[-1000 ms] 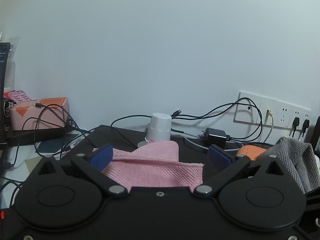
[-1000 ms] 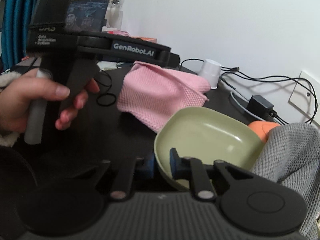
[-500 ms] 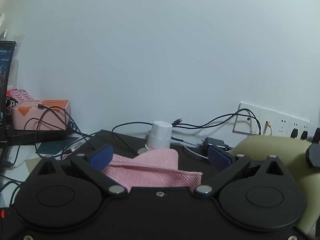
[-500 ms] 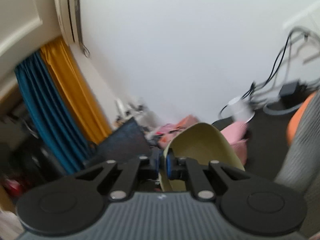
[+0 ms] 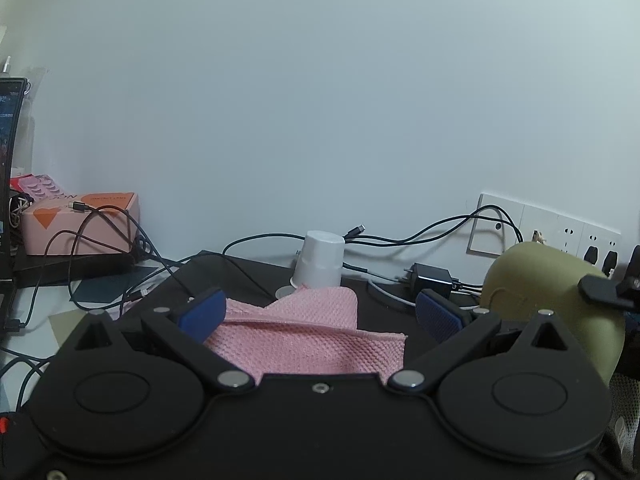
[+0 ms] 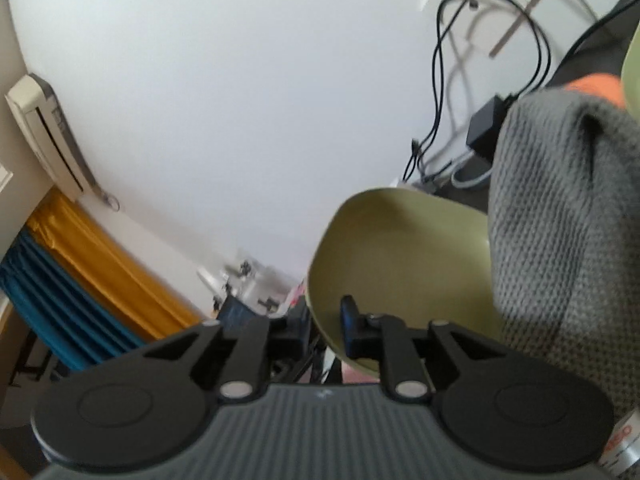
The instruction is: Clean bowl
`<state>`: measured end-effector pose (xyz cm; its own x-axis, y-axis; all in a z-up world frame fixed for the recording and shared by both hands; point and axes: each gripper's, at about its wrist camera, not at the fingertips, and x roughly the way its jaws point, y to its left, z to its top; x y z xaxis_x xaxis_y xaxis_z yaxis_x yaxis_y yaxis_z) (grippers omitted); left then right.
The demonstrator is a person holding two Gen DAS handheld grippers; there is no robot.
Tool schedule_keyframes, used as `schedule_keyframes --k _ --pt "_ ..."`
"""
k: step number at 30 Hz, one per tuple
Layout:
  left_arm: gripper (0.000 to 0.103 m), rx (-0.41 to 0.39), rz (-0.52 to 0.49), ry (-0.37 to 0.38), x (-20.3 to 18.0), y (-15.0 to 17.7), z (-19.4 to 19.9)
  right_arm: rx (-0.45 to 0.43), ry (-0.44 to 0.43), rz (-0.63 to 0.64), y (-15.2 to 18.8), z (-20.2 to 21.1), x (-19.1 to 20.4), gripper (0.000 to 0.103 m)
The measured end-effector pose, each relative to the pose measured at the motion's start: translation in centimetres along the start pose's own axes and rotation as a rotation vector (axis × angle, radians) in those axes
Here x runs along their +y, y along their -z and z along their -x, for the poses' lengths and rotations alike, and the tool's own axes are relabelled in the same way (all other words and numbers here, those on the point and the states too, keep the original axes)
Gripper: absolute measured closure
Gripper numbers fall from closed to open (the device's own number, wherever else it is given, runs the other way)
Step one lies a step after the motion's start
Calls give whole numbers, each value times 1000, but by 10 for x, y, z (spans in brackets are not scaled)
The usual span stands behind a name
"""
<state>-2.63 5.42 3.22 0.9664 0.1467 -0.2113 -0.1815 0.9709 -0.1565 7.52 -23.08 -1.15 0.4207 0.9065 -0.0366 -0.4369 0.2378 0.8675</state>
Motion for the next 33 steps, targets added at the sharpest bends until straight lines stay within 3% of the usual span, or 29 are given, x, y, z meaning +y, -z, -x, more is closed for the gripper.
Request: schedule_keyframes --k 6,11,16,20,23,28,33 --pt "0 -7 -12 0 -2 0 1 77 -219 -207 4 -16 -18 92" --pt "0 5 -20 9 -4 2 0 100 -226 -199 9 -21 -6 92" --pt "1 -16 -21 17 -5 1 5 119 -342 -212 10 -24 -6 92" --pt "0 -20 -45 20 -9 2 5 108 -295 -243 6 -23 -10 92" --pt "0 -24 -73 31 -14 4 7 100 -310 -326 1 -22 -24 92" --pt "0 -56 -134 46 -24 5 12 17 -275 -332 -3 -12 -28 92" --pt "0 -38 -189 54 -32 9 10 -89 -191 -304 -10 4 -29 88"
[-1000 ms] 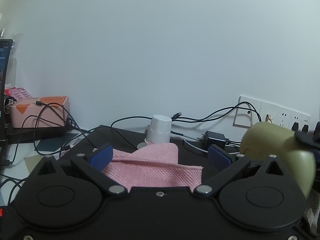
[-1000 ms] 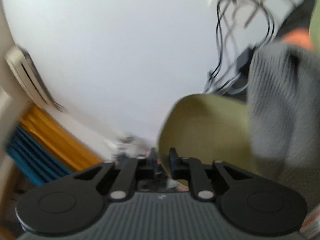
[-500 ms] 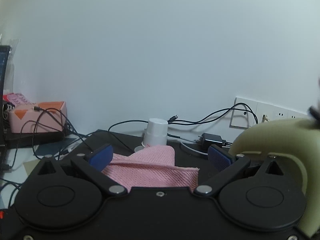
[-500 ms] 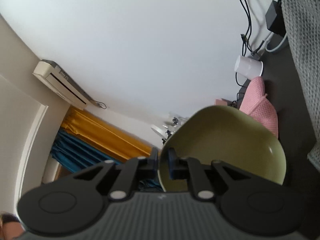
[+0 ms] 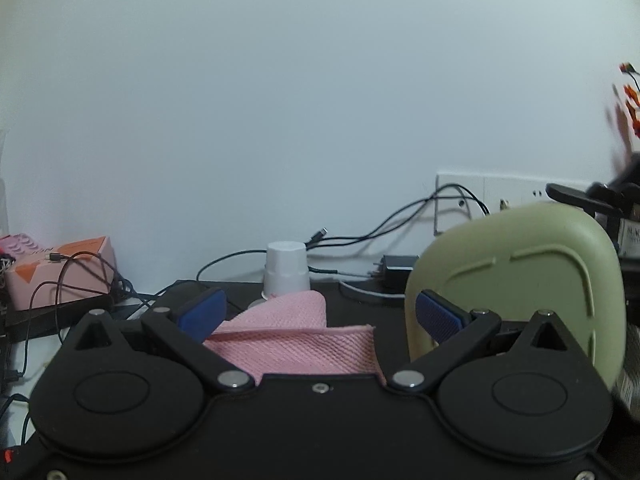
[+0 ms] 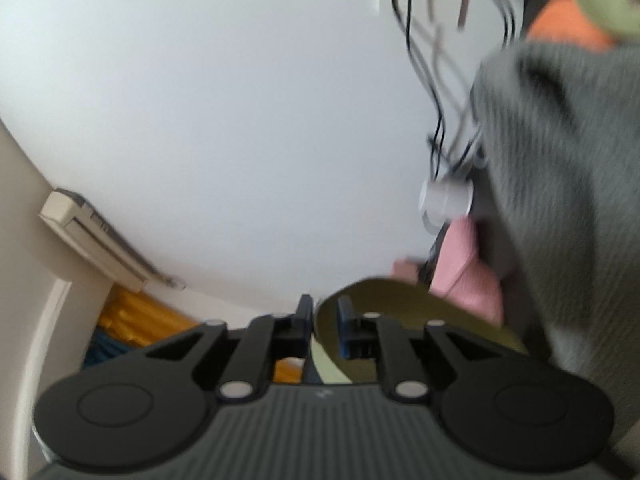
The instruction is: Clean bowl
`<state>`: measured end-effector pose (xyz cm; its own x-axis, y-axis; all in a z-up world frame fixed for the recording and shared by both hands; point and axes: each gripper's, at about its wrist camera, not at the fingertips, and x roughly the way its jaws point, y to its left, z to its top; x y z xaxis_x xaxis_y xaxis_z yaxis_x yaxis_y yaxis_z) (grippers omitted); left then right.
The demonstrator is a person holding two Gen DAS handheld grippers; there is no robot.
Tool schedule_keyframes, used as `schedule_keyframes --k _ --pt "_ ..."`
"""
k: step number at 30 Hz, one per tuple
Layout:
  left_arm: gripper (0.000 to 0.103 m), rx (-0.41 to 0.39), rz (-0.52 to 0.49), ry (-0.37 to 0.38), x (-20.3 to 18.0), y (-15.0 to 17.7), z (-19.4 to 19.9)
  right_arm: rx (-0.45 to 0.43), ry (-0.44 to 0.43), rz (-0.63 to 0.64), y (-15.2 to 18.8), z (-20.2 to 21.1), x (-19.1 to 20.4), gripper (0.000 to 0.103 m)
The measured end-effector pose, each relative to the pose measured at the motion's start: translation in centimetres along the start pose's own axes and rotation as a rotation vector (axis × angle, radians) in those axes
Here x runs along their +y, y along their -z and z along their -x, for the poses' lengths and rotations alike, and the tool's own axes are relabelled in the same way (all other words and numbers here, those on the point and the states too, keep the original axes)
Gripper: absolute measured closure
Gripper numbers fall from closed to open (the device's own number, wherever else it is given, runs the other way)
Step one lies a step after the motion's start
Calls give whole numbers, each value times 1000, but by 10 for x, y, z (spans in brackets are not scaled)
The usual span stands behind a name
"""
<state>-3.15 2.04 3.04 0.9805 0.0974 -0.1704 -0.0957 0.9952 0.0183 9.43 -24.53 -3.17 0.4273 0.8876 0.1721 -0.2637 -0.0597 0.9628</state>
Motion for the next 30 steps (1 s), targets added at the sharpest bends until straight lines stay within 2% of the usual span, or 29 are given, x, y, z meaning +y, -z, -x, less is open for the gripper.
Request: schedule_keyframes --k 3,6,8,12,14,19,22,25,28,30 --pt "0 13 0 1 0 1 -2 -83 78 30 -3 10 2 87" --pt "0 27 4 -30 3 1 -5 -134 201 26 -5 13 -2 87" --pt "0 44 24 -34 7 1 -8 -111 275 10 -6 9 -10 87" --pt "0 102 80 -29 17 1 -15 -66 333 19 -2 -1 -15 87" --pt "0 126 104 -31 21 2 -19 -62 366 56 -1 -4 -11 87" --pt "0 168 153 -32 30 4 -24 -46 535 223 4 -15 0 86" --pt "0 169 176 -41 35 4 -24 -30 567 276 7 -20 4 85" --pt "0 161 185 -50 37 3 -23 -34 574 350 8 -17 16 76" --pt "0 142 182 -56 37 2 -20 -47 598 510 13 -19 39 69" --pt "0 129 167 -66 35 0 -19 -29 624 654 25 -23 52 44"
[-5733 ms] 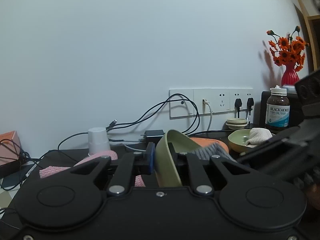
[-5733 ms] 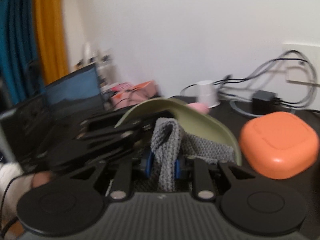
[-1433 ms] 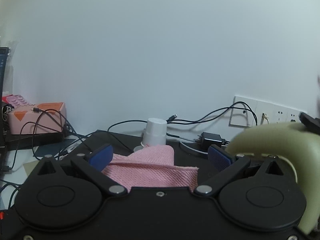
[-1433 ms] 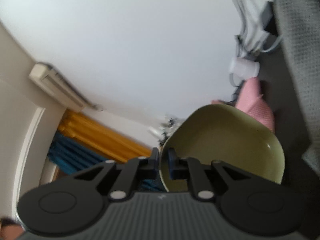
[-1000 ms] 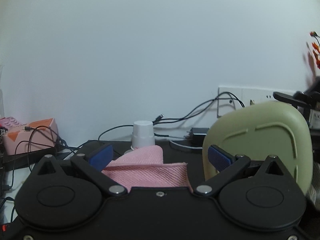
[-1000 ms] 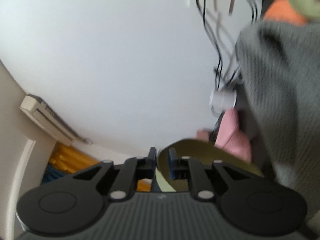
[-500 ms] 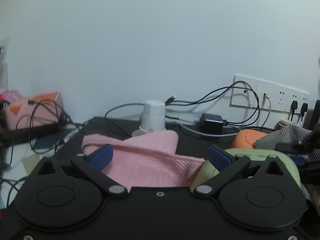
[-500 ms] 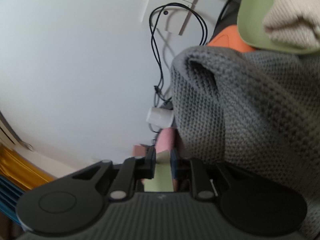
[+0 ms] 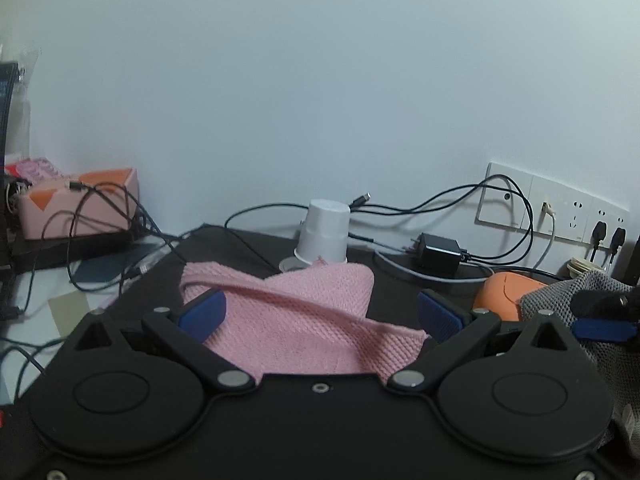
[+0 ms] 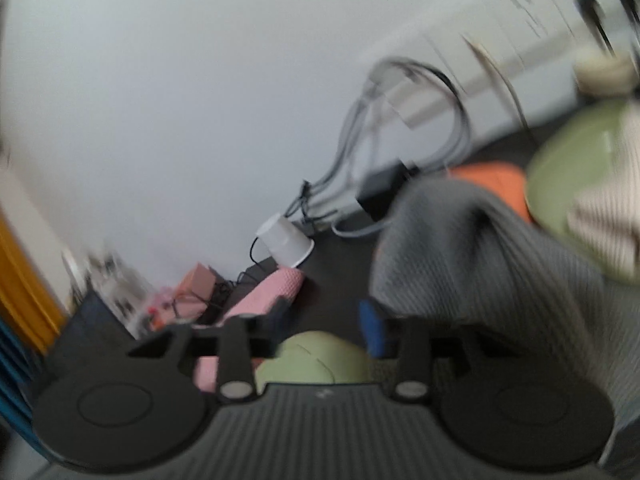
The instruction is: Clean bowl
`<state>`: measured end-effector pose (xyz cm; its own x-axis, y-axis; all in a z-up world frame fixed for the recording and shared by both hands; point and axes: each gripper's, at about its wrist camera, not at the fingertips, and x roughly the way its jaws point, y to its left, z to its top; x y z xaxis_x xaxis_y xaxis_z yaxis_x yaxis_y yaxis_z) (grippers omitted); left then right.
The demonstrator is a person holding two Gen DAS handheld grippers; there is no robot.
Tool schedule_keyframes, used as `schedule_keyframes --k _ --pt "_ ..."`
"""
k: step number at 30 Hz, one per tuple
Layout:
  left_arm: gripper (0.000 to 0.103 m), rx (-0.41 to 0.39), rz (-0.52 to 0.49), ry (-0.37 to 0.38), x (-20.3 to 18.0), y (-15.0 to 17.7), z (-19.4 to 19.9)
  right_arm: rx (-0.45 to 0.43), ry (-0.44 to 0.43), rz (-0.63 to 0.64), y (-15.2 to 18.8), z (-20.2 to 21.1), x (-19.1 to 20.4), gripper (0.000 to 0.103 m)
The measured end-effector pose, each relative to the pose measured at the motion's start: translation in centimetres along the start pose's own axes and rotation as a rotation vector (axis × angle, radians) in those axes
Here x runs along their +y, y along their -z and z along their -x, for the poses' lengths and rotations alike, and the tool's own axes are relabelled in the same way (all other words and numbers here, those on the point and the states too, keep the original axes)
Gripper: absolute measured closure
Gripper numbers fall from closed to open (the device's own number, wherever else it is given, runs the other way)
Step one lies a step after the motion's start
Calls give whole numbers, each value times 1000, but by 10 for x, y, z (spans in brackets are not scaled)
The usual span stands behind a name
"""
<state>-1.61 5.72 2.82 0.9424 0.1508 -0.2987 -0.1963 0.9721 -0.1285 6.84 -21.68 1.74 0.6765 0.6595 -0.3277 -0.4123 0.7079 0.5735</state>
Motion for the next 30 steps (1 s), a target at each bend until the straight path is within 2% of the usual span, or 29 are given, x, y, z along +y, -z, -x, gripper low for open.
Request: schedule_keyframes --k 3,6,8,13,18,21,22,24,26,28,30 --pt "0 -3 -3 -11 0 -2 0 42 29 239 11 -2 26 24" --pt "0 25 20 -1 3 -2 -3 112 -15 371 23 -8 48 15" --pt "0 56 24 -12 3 -1 -8 151 -43 426 29 -10 57 14" --pt "0 160 58 -5 9 3 -23 158 -17 436 31 -3 64 13" --pt "0 170 74 -6 13 5 -23 131 13 384 24 1 58 13" --pt "0 130 58 -9 10 3 -17 81 69 416 18 1 58 13" --pt "0 111 49 -7 9 2 -14 39 102 442 14 7 58 13" --pt "0 79 19 15 3 1 -8 -56 204 500 6 17 57 9" --pt "0 68 -31 42 -6 1 -3 -108 308 543 3 26 53 3" --pt "0 80 -90 70 -15 3 -2 -119 378 546 -1 31 44 2" --pt "0 104 -124 80 -22 6 -4 -94 399 492 -4 31 31 2"
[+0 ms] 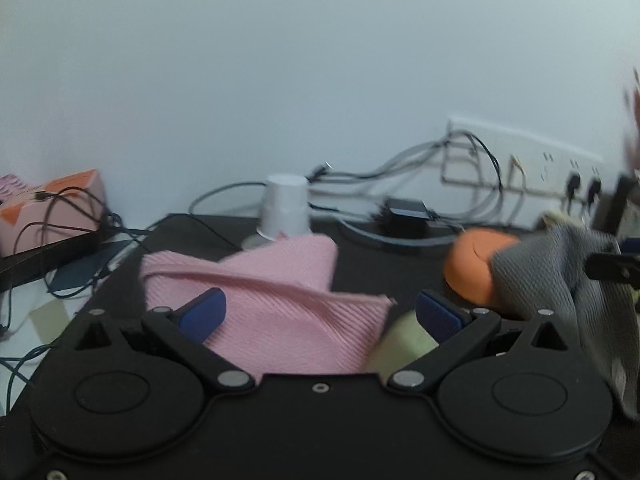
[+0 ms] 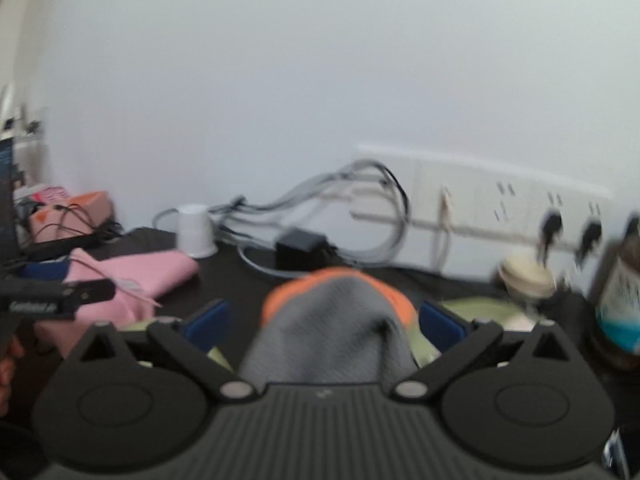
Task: Clean bowl
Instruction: 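Grasp the grey knit towel with the right tool and lift it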
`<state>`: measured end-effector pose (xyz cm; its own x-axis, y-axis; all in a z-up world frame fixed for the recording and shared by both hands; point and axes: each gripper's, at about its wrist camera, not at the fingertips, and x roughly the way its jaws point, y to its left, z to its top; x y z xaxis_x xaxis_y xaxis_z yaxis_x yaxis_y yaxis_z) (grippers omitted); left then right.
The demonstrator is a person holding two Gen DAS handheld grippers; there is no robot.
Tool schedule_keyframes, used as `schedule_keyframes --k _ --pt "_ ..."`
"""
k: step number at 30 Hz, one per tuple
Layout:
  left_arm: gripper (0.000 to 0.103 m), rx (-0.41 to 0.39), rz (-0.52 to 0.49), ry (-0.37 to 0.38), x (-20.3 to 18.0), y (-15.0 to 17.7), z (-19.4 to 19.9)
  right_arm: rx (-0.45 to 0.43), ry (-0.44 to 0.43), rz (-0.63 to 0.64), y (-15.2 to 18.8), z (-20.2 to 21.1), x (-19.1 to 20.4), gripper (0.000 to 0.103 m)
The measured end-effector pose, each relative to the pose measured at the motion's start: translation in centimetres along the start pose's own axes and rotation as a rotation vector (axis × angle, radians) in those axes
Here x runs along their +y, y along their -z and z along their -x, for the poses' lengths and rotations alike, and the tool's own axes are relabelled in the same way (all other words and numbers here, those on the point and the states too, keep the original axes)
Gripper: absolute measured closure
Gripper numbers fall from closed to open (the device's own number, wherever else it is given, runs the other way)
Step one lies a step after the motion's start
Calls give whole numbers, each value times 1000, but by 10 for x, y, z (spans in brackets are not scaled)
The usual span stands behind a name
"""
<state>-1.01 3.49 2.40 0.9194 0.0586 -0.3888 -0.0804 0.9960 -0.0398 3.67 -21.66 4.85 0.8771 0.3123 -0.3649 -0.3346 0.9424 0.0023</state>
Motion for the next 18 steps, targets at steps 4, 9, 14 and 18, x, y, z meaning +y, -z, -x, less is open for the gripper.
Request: schedule_keyframes --k 4,9,14,18 --pt "0 47 -18 -4 -5 4 -6 109 1 -36 8 -17 -6 2" --pt "0 78 -13 -1 -3 5 -10 179 -18 20 20 -34 9 2" --pt "0 78 -21 4 -3 7 -9 200 -14 -12 26 -38 5 35" --pt "0 56 -1 -15 2 5 -9 182 -25 -130 24 -35 -20 81"
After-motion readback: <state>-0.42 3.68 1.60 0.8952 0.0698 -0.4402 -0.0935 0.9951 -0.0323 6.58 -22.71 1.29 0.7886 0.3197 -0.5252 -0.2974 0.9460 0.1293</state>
